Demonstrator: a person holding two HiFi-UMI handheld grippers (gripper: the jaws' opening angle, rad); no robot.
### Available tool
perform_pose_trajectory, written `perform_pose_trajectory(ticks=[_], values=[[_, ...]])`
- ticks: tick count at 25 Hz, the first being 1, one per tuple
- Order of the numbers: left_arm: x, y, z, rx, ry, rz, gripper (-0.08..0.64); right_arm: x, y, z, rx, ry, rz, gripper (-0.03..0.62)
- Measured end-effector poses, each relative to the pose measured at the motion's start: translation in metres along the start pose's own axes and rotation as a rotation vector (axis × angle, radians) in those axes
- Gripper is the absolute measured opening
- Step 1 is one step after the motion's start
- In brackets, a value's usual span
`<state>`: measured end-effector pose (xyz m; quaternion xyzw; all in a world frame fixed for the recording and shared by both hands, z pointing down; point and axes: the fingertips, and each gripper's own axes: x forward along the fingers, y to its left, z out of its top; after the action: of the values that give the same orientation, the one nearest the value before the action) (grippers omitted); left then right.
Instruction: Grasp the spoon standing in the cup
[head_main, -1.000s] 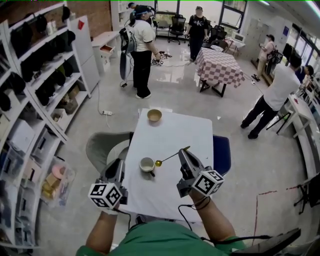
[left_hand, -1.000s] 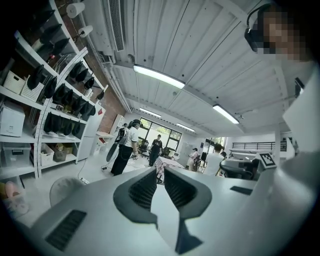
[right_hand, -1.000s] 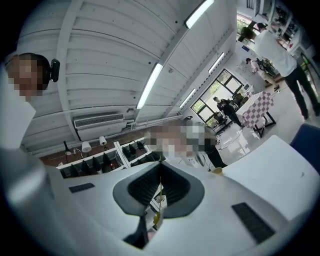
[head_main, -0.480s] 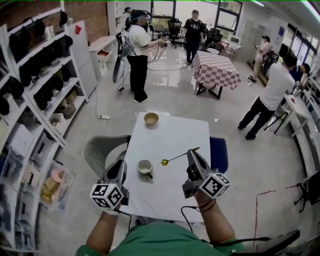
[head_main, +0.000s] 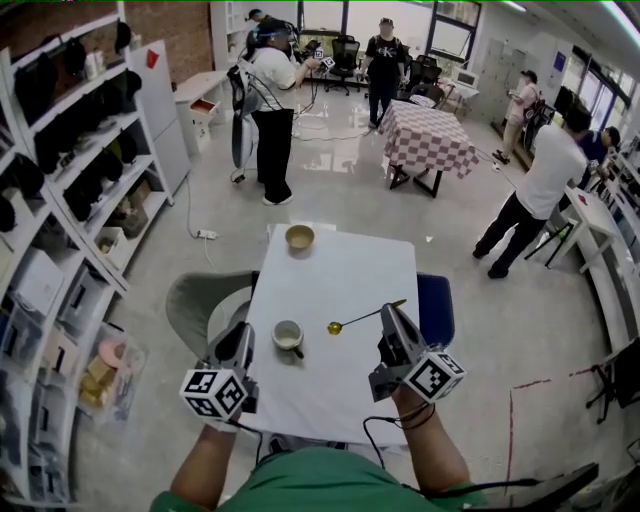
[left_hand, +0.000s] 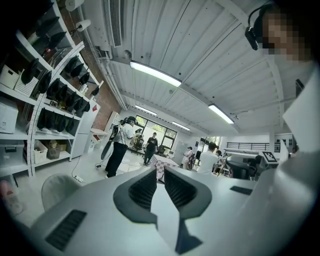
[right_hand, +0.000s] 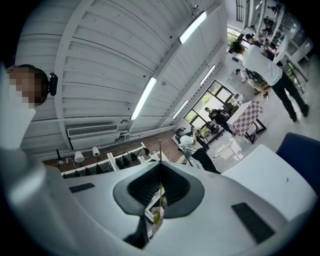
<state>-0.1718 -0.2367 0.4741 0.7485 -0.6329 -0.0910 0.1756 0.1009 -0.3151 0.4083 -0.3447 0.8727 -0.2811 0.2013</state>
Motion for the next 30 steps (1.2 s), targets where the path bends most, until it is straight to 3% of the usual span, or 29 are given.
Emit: perform_pose_trajectory(ticks=[30], values=[[0.002,0.016,0.002,-0.006,0.011,0.023,0.06,0.014,0.001,-0.006,0.018,0.016,0.009,0.025]])
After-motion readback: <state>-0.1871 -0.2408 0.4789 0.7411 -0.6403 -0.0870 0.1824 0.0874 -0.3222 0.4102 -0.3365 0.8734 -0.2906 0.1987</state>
